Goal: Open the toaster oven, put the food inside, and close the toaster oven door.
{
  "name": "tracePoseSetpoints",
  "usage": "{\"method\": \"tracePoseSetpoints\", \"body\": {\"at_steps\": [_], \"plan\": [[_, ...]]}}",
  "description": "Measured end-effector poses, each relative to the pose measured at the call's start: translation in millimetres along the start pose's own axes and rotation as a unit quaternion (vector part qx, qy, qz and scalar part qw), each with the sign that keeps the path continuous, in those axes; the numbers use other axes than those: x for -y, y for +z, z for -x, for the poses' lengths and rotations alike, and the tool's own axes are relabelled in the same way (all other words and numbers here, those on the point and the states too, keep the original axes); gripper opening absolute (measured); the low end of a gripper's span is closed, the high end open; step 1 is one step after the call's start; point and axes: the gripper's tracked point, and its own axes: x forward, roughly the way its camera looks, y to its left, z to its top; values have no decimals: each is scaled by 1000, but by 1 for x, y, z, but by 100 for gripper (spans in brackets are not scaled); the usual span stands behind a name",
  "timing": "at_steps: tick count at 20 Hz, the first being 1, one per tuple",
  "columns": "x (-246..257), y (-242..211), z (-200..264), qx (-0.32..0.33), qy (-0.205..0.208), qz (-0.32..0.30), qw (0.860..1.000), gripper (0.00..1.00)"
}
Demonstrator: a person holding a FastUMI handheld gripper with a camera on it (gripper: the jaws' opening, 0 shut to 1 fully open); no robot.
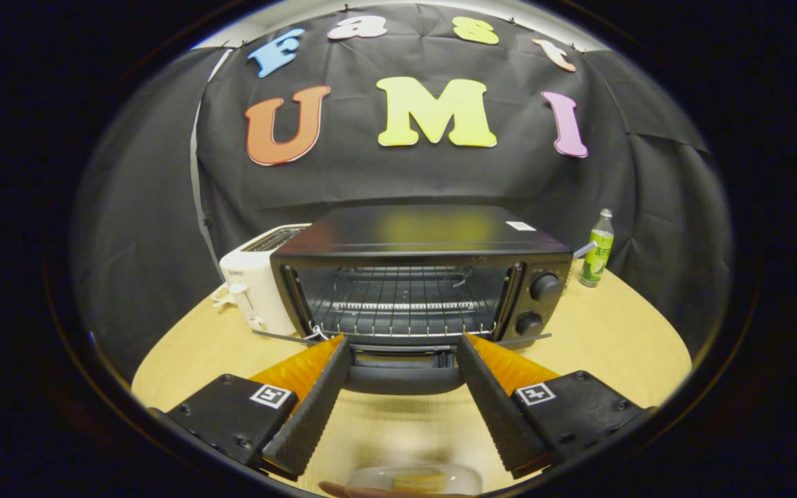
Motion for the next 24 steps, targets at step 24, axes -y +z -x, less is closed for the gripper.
{"method": "tracePoseSetpoints", "body": {"at_steps": [24], "plan": [[14,-104,91,-71,-21,47,996,100]]}}
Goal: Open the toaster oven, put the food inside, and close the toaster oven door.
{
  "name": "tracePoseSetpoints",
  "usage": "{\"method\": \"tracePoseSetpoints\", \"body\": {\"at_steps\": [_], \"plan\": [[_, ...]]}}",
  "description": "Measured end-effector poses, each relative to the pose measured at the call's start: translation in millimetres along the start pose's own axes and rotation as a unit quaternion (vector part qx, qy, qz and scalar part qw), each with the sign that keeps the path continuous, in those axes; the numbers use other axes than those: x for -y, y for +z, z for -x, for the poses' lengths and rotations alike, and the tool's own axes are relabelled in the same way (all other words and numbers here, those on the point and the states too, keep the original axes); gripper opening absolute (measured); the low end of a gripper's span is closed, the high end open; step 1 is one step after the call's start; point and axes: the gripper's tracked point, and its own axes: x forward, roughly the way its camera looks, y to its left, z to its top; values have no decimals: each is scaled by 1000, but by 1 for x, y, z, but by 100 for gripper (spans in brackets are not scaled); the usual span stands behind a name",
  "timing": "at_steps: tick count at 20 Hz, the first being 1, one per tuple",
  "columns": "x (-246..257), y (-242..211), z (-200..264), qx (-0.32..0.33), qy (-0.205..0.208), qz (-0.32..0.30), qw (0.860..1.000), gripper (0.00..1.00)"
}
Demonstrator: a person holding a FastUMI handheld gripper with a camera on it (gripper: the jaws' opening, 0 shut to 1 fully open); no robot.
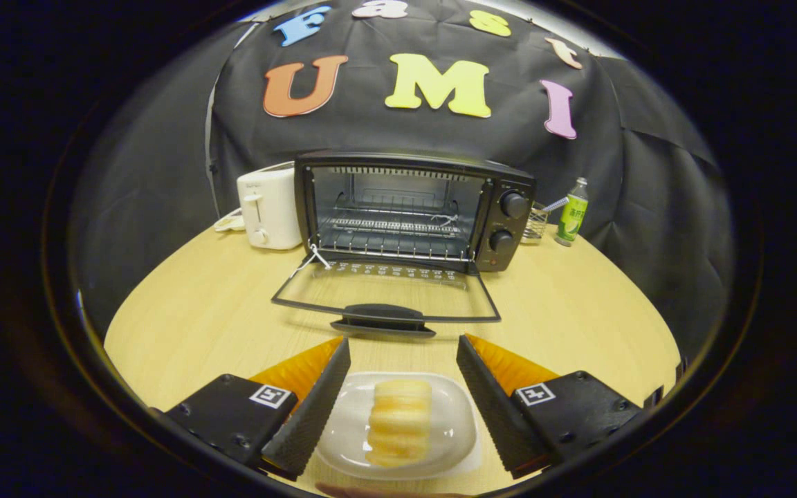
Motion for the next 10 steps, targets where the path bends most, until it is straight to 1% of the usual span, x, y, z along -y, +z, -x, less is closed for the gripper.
{"method": "tracePoseSetpoints", "body": {"at_steps": [3,6,7,10], "plan": [[4,-5,22,3,0,13,1000,100],[18,-10,34,8,-20,18,1000,100],[18,-12,36,8,-17,11,1000,100],[10,-31,34,-23,16,-7,1000,100]]}}
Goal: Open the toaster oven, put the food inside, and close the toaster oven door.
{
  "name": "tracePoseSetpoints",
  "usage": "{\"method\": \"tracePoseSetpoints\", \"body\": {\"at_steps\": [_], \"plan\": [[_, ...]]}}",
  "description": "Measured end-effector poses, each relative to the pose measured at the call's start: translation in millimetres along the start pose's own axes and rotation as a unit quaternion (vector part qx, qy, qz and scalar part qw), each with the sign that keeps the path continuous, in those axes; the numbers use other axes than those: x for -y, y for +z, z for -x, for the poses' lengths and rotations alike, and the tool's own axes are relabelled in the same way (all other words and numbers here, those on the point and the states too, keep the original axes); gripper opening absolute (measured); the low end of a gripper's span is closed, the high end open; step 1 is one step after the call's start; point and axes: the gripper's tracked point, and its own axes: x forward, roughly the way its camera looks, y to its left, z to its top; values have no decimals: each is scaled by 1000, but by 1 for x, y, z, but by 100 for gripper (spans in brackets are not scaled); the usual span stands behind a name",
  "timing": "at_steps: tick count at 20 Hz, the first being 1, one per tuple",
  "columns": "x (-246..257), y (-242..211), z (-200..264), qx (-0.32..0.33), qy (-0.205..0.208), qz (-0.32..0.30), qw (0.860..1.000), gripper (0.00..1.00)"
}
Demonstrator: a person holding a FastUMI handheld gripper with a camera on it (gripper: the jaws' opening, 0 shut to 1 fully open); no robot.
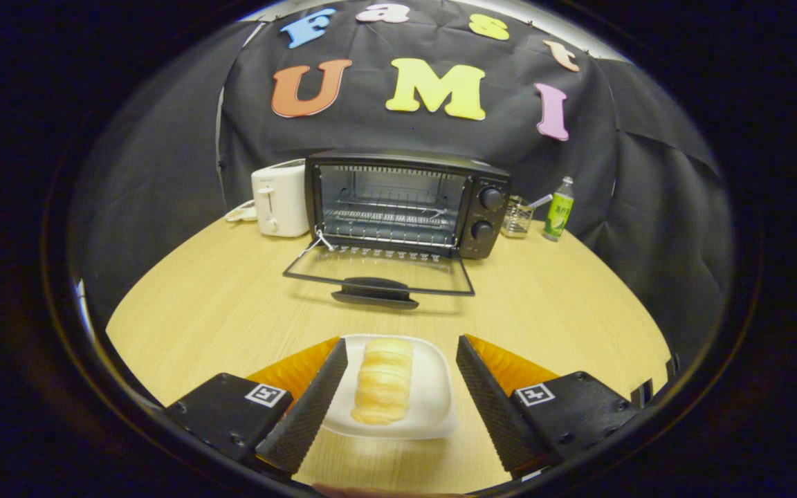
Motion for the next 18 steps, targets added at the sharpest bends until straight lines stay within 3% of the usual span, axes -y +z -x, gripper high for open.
{"method": "tracePoseSetpoints", "body": {"at_steps": [4,7,12,18], "plan": [[-16,-19,-9,-33,40,-29,998,100],[-8,-20,-9,-24,5,18,1000,100],[-13,-44,-25,-69,22,-17,997,100],[-2,-55,-35,-89,9,-24,996,100]]}}
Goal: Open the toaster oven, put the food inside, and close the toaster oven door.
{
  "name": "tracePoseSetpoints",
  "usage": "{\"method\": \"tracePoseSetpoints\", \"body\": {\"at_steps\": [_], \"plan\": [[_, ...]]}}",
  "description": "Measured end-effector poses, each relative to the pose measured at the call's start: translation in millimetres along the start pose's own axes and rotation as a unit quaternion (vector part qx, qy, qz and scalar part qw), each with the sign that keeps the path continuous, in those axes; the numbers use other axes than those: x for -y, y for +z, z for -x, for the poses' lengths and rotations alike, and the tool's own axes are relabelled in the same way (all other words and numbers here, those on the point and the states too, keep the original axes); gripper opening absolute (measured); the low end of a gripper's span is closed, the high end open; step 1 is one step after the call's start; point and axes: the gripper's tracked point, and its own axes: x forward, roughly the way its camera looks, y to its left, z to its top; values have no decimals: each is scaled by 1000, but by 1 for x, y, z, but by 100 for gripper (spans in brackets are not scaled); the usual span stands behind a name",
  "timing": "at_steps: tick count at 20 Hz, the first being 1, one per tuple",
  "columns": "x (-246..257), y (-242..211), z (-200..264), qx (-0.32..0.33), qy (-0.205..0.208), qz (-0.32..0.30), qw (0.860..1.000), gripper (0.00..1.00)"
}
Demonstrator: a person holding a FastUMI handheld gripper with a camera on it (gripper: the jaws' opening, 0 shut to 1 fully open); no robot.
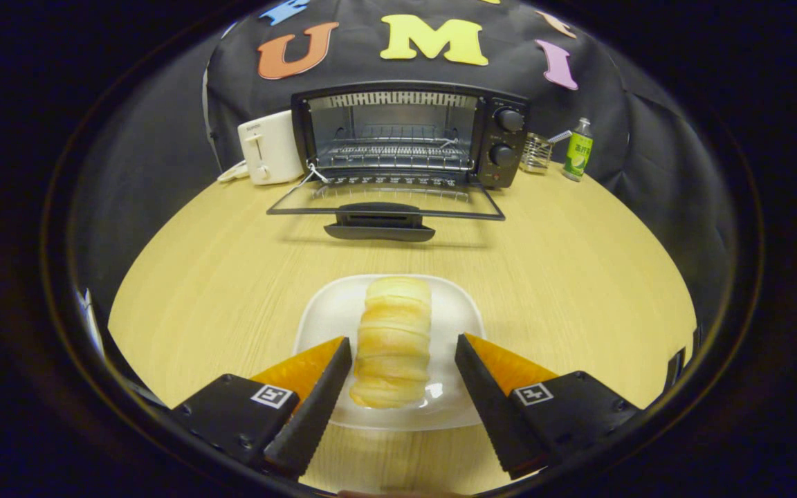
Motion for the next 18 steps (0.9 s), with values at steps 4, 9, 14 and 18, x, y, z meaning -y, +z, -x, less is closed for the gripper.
{"method": "tracePoseSetpoints", "body": {"at_steps": [4,9,14,18], "plan": [[-2,-1,0,3,13,-8,1000,87],[-3,7,8,10,27,-37,999,68],[1,34,25,61,35,-50,996,66],[-12,50,42,84,67,-64,992,66]]}}
